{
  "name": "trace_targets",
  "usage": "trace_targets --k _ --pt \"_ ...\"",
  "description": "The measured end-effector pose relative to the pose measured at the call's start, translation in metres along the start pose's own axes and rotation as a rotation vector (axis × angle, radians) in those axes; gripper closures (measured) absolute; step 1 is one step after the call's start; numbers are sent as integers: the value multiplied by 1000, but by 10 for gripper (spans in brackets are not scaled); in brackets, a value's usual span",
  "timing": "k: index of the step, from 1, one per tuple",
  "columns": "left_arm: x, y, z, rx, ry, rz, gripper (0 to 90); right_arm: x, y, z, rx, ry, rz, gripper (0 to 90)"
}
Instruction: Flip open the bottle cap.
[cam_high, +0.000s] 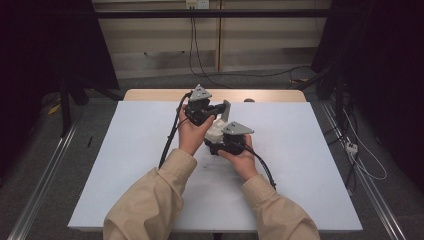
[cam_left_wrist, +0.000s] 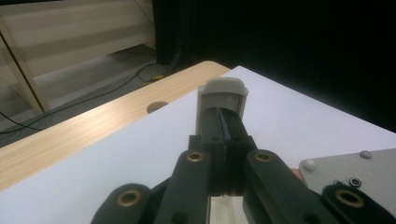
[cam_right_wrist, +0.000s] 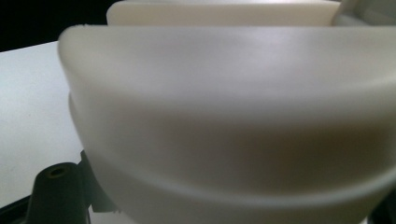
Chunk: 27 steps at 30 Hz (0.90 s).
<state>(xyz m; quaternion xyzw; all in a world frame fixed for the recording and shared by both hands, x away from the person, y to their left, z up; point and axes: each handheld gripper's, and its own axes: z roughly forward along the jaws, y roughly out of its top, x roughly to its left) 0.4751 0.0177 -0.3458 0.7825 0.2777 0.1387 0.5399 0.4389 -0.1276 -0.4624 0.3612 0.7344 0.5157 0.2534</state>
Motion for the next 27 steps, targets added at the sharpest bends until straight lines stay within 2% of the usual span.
trace_targets --k 18,27 --pt "0 1 8 13 -3 6 899 0 0 0 1 0 1 184" --pt "0 -1 13 0 -3 -3 899 0 0 0 2 -1 2 184"
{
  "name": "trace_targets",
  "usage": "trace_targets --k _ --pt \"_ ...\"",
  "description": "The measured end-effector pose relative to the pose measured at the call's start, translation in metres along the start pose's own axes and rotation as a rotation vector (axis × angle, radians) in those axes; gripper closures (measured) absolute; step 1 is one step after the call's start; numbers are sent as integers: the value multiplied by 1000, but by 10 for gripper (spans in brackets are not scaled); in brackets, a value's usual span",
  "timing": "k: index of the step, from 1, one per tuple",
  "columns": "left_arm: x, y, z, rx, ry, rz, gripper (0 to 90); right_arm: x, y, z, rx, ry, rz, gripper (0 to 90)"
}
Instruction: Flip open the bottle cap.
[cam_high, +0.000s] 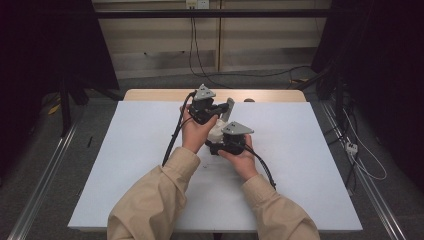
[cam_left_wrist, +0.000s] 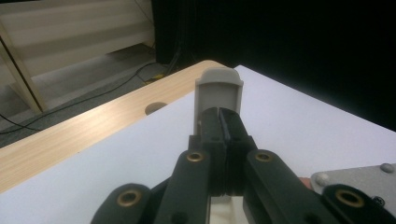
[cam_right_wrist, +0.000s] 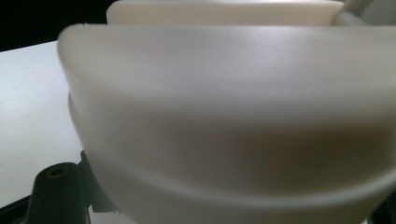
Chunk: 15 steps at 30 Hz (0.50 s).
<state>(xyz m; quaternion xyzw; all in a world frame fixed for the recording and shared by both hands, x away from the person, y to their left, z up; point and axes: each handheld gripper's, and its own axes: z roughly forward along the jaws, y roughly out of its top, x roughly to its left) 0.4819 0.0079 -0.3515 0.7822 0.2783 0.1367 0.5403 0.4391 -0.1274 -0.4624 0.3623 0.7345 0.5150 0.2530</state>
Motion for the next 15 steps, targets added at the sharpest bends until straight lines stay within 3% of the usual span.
trace_targets --k 3,15 --pt "1 -1 2 -2 -11 -15 899 0 0 0 0 0 0 184" --pt "0 -3 7 9 -15 -9 897 0 0 0 1 -1 0 184"
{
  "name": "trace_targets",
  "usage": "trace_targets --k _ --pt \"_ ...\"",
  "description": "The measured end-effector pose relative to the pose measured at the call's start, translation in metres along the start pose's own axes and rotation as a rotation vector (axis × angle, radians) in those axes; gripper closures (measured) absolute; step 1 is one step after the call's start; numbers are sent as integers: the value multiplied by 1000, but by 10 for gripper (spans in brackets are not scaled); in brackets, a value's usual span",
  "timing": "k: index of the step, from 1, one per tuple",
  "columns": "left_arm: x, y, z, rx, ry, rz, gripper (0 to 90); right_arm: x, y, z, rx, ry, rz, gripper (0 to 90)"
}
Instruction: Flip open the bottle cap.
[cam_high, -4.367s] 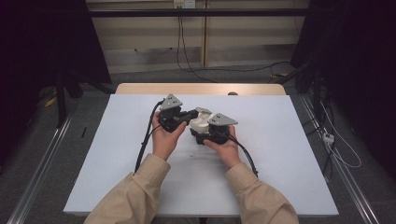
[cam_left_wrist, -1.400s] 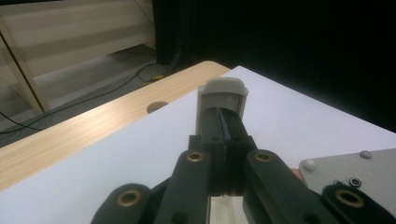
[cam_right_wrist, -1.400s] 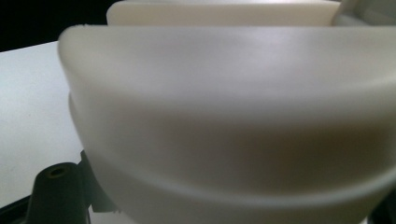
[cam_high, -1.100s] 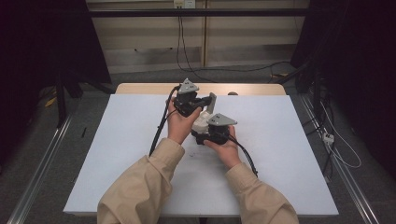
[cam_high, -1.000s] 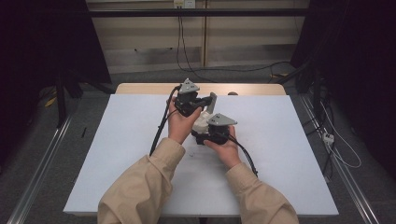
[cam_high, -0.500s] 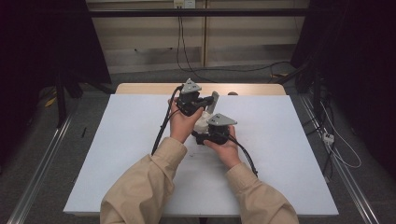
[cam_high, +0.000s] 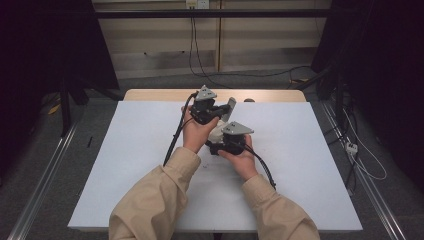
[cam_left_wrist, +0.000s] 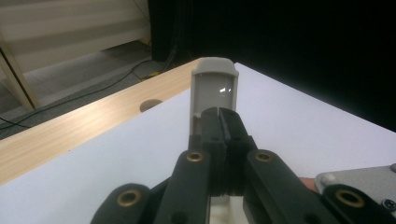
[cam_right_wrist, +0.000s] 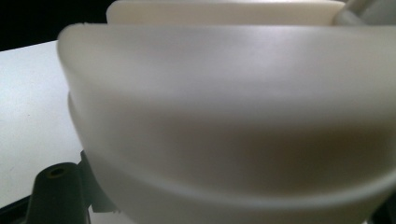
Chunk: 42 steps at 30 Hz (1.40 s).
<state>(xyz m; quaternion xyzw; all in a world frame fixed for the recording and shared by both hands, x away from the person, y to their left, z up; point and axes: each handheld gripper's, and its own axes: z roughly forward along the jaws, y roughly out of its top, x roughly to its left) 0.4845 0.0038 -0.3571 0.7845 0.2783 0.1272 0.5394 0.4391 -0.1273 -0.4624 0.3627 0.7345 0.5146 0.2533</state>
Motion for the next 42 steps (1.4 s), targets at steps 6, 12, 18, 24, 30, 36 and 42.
trace_targets --k 6,12,18,24,30,36,42 --pt "1 -1 2 10 -1 2 897 0 0 0 0 0 0 184" --pt "1 -3 4 16 -5 1 899 0 0 0 1 0 0 184" --pt "0 -4 6 22 -7 1 899 0 0 0 1 0 0 185" --pt "1 -4 7 22 -9 1 900 0 0 0 1 -1 1 185" --pt "0 -4 7 23 -6 7 900 0 0 0 1 -1 1 185" --pt "1 -5 9 28 -4 10 900 0 0 0 1 0 1 185" --pt "0 -6 10 35 -6 11 900 0 0 0 1 -1 0 185"
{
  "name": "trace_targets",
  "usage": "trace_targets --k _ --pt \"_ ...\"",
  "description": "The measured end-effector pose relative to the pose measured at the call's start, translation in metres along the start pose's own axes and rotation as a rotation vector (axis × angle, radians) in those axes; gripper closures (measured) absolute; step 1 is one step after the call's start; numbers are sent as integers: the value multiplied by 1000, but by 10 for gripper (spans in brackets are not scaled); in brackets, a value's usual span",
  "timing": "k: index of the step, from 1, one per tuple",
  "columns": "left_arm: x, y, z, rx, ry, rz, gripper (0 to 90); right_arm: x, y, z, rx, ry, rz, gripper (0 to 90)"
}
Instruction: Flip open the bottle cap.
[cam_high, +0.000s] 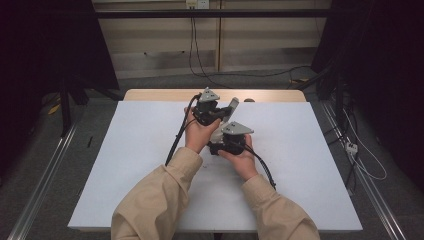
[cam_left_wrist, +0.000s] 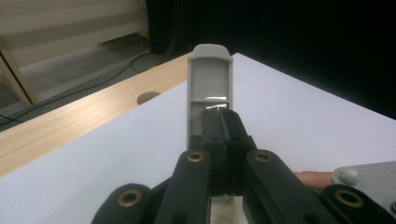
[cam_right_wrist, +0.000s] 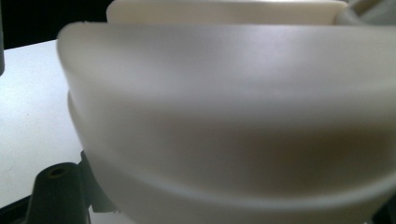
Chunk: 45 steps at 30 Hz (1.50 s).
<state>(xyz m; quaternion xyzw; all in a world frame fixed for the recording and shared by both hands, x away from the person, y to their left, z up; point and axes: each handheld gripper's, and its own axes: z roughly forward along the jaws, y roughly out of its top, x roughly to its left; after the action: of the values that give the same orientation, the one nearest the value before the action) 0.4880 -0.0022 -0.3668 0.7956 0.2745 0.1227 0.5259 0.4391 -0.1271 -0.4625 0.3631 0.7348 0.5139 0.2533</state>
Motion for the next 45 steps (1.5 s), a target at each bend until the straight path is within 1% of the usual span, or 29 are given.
trace_targets --k 14,25,45 --pt "1 -2 4 5 -5 -8 900 0 0 0 0 0 -1 186" --pt "2 -2 4 9 -7 -6 900 0 0 0 1 0 -2 185" --pt "3 -4 6 15 -1 -10 900 0 0 0 2 -1 0 185"
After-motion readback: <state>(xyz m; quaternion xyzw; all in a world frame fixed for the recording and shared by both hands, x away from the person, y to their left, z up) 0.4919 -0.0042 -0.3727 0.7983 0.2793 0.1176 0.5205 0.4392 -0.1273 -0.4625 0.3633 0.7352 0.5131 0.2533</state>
